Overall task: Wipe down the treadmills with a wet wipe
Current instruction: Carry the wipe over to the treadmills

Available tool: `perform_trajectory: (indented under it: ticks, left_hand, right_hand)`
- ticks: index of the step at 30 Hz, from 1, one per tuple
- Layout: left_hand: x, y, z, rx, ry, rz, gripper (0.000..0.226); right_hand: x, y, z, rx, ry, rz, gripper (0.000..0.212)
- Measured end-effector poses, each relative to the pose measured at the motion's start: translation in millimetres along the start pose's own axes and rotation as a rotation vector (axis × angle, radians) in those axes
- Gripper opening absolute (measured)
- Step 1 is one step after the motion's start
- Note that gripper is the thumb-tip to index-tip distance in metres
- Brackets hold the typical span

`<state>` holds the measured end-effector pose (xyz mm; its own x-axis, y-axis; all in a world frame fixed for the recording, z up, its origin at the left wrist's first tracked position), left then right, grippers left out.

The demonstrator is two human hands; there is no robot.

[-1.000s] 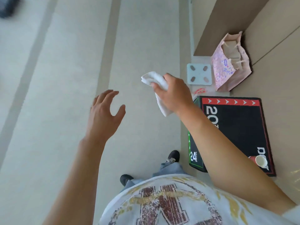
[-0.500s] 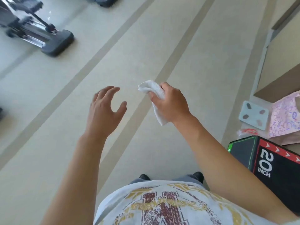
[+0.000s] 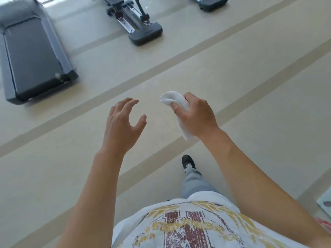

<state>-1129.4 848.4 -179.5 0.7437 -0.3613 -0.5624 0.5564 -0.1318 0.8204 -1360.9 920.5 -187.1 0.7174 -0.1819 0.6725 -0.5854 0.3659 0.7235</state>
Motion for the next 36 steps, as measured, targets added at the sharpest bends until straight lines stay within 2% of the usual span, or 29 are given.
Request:
perform_trajectory:
  ticks: [11, 20, 25, 29, 36]
  left_hand:
    - [17, 12, 96, -0.208, 0.227, 0.038, 0.051]
    - [41, 31, 148, -0.326, 0.377, 0.081, 0.054]
    - [81, 46, 182, -0.359, 0.413, 0.113, 0.053]
    - [123, 66, 218, -0.386, 0.414, 0.089, 0.055]
    - [219, 136, 287, -0.424, 0.363, 0.085, 0.058]
  right_hand:
    - [21, -37, 176, 0.176, 0.217, 0.065, 0.041]
    - [55, -85, 268, 0.335, 0.343, 0.146, 0.036]
    - [79, -126, 307, 0.392, 0.39, 0.132, 0.034]
    - [109, -163, 343, 0.372, 0.407, 0.127, 0.037]
    - [190, -238, 403, 0.339, 0.406, 0.12, 0.043]
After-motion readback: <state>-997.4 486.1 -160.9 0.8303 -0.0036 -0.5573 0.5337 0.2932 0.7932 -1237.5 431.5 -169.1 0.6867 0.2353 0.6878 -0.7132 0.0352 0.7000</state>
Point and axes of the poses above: each hand's wrist, its own z-axis towards the middle knuckle, its own y-axis out of the back of the hand, x = y × z, the point moved 2 cm from there along z, towards the middle knuckle, and after that the axes turned 3 degrees about y, right-handed, at the moved point
